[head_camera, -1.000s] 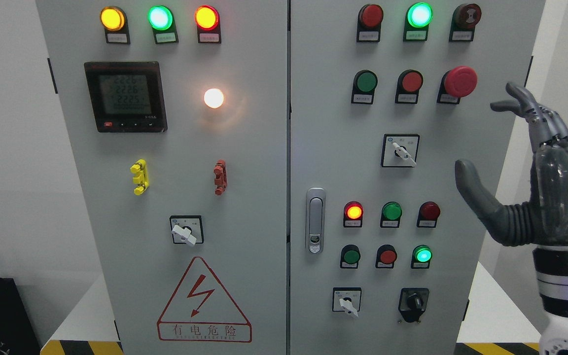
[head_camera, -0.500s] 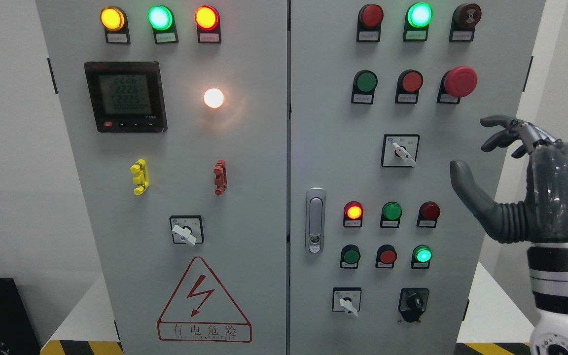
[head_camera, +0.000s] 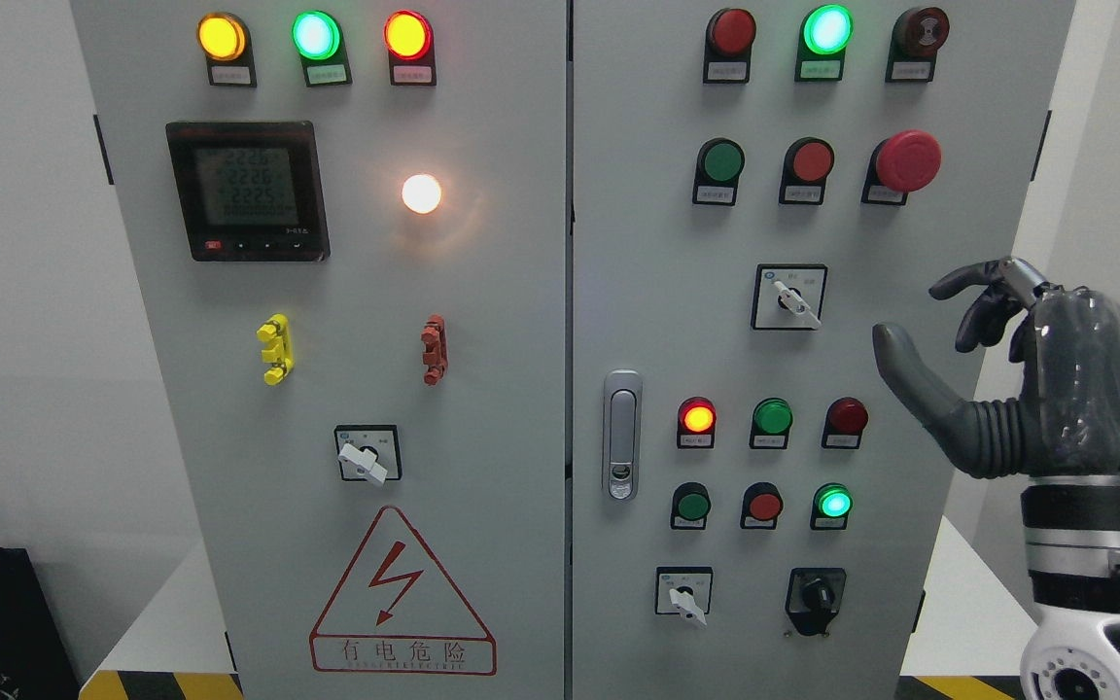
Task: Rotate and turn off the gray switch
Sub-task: 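Move the right hand toward the gray rotary switch below the red buttons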
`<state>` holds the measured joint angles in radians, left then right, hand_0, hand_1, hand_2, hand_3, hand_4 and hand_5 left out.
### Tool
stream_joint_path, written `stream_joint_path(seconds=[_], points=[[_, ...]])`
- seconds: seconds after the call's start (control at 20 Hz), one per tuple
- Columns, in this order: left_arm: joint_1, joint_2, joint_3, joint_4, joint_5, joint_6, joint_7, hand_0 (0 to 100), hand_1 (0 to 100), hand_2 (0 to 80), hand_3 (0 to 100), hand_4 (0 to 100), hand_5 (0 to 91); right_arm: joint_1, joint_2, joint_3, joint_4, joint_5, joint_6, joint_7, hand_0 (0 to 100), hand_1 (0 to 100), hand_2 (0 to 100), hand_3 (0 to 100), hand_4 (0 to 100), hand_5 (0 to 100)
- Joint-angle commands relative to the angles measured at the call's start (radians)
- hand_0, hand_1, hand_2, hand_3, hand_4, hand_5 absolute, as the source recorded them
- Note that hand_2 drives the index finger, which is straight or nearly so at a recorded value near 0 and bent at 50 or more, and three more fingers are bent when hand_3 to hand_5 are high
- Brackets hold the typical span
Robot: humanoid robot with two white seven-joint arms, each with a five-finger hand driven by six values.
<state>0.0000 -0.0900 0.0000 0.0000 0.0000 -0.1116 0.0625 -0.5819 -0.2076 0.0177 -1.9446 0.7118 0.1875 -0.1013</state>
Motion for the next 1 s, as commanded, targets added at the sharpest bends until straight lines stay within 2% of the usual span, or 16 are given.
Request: stream_joint_path(seconds=[0.0,0.15,0.35,0.75,0.95], points=[[-0.009,-0.001,0.008,-0.025,0.020,0.000,-0.004,12,39,0.0,0,0,0.0,-0.004,0.079,0.048,0.009,0.001,0.016,0.003,4,31,52,92,97,100],[-0.009,-0.001,0.008,-0.025,0.020,0.000,-0.004,12,39,0.0,0,0,0.0,-0.004,0.099,0.054,0.009,0.008,0.024,0.003,3,35,53,93,97,100],[-0.009,-0.001,0.008,-0.025,0.020,0.000,-0.003,12,39,0.0,0,0,0.0,-0.009,0.128,0.071,0.009,0.008,0.096,0.003,3,39,55,93,98,100],[-0.009,0.001,0.008,-0.025,0.020,0.000,-0.004,12,39,0.0,0,0,0.0,-0.012,0.180,0.087,0.024,0.047,0.107,-0.005,2,44,53,96,100,100],[-0.009,-0.001,0.008,-0.025,0.020,0.000,-0.004,12,39,0.0,0,0,0.0,-0.019,0.185,0.087,0.041,0.060,0.119,-0.005,3,44,53,96,100,100]])
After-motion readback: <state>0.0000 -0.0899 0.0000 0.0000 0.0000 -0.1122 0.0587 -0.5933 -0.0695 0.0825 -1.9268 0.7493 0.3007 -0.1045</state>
